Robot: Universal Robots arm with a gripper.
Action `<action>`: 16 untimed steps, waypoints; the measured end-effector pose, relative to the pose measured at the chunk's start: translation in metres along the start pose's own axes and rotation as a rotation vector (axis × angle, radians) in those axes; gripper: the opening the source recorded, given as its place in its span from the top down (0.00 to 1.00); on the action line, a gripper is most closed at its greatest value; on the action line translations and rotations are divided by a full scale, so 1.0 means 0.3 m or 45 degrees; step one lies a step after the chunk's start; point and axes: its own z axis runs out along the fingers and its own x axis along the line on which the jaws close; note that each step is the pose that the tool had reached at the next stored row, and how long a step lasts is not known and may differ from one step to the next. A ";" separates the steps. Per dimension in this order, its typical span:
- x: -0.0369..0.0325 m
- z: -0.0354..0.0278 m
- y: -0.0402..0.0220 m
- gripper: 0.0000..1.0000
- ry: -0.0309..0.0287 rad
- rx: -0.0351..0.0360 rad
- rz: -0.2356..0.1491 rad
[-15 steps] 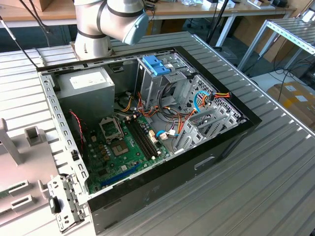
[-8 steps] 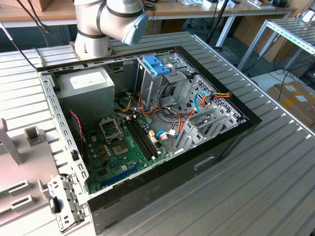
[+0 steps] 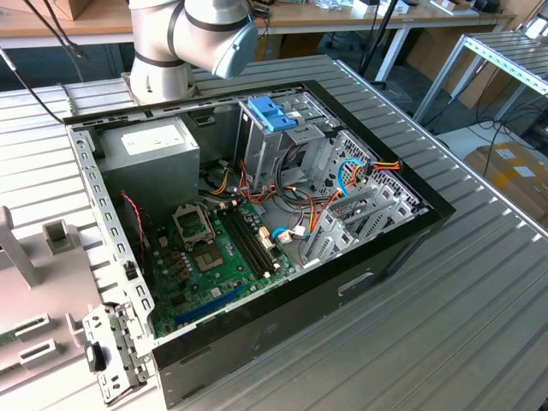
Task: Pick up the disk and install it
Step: 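Reach for the disk, then pick up the disk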
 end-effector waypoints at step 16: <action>0.002 0.000 0.000 0.89 0.0005 -0.0002 -0.010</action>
